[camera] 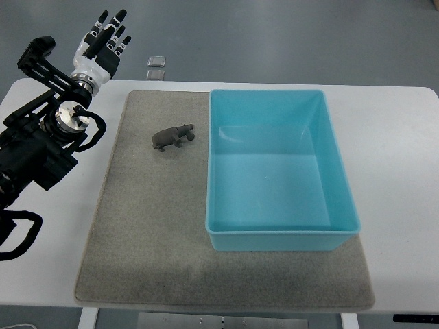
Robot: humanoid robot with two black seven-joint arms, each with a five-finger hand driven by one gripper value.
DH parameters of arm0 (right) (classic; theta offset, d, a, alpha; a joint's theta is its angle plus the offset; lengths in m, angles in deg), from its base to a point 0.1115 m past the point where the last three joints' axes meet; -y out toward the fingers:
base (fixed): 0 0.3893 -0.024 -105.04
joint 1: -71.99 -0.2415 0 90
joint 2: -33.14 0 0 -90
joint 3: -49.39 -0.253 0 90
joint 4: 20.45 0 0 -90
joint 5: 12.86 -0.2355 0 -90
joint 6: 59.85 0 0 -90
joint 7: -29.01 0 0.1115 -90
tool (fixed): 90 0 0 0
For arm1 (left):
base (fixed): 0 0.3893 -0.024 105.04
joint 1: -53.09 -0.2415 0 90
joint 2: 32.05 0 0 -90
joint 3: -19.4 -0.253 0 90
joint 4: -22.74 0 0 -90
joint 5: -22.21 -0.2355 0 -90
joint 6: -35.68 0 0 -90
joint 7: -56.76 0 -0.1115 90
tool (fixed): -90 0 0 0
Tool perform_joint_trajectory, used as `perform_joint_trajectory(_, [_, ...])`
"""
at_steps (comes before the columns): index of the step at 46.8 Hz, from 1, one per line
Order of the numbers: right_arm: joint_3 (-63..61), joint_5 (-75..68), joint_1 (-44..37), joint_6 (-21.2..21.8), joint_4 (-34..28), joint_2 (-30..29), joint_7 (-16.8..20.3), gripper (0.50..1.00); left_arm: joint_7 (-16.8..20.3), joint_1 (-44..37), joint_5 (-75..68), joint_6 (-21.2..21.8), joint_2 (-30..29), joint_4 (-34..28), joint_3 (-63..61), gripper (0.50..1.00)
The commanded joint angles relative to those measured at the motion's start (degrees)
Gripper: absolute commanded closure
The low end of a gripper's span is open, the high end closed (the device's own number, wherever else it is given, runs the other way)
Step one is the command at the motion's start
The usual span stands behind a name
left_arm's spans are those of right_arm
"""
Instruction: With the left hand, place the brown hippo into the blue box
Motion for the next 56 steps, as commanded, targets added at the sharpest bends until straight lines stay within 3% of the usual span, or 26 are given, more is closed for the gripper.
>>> perform_joint_trajectory(1, [0.0, 0.0, 0.0, 0.0, 0.0, 0.0, 0.0, 0.564, 0.1, 0.0, 0.0, 0.0, 0.0, 0.0, 0.0, 0.506])
perform_joint_trajectory(56, [0.0, 0.0, 0.0, 0.0, 0.0, 0.0, 0.0, 0.564, 0.0, -0.1, -0.7, 0.9, -0.3, 0.1, -0.6, 0.506])
